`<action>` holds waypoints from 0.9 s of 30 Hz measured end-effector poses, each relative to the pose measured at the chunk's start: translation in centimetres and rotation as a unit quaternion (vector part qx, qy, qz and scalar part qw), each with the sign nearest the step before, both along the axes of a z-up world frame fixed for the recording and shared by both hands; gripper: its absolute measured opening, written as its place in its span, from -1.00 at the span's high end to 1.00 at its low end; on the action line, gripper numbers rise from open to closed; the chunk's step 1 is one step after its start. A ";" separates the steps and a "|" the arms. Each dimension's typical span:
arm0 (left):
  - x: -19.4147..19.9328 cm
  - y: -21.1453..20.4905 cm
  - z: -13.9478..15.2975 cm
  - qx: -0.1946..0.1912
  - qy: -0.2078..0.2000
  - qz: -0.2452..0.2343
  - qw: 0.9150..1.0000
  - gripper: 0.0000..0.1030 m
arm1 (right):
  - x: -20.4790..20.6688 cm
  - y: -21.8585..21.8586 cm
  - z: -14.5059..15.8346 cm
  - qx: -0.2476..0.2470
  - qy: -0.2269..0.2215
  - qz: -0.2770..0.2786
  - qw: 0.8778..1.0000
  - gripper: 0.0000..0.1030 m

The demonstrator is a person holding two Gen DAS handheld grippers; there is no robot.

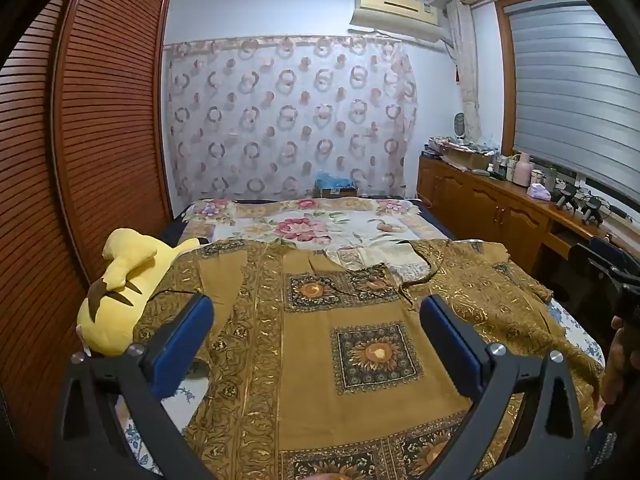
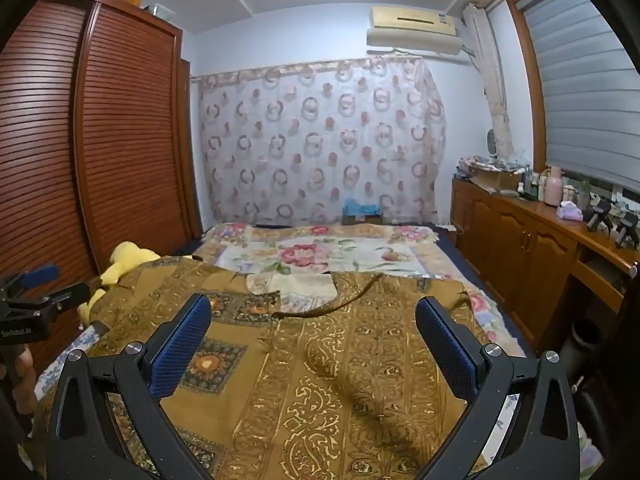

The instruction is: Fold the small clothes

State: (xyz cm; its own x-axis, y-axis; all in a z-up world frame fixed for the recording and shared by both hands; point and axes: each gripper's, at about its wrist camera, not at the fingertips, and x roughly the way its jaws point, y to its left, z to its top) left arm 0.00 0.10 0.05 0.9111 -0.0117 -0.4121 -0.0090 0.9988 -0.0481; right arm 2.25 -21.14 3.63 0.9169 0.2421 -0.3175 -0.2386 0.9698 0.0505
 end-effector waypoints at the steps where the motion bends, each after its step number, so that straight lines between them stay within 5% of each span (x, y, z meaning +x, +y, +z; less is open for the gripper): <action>1: 0.0 0.1 0.0 0.001 0.000 0.001 1.000 -1.00 | 0.0 0.0 0.0 0.000 -0.001 0.000 1.000 -1.00; 27: -0.8 0.1 1.0 0.014 -0.014 0.009 1.000 -1.00 | 0.0 0.2 -0.1 -0.001 -0.003 -0.002 1.000 -1.00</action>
State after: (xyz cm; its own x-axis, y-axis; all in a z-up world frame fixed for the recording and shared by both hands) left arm -0.75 0.18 1.03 0.9226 0.0160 -0.3855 -0.0257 0.9995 -0.0201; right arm 2.23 -20.90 3.57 0.9198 0.2382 -0.3117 -0.2353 0.9708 0.0476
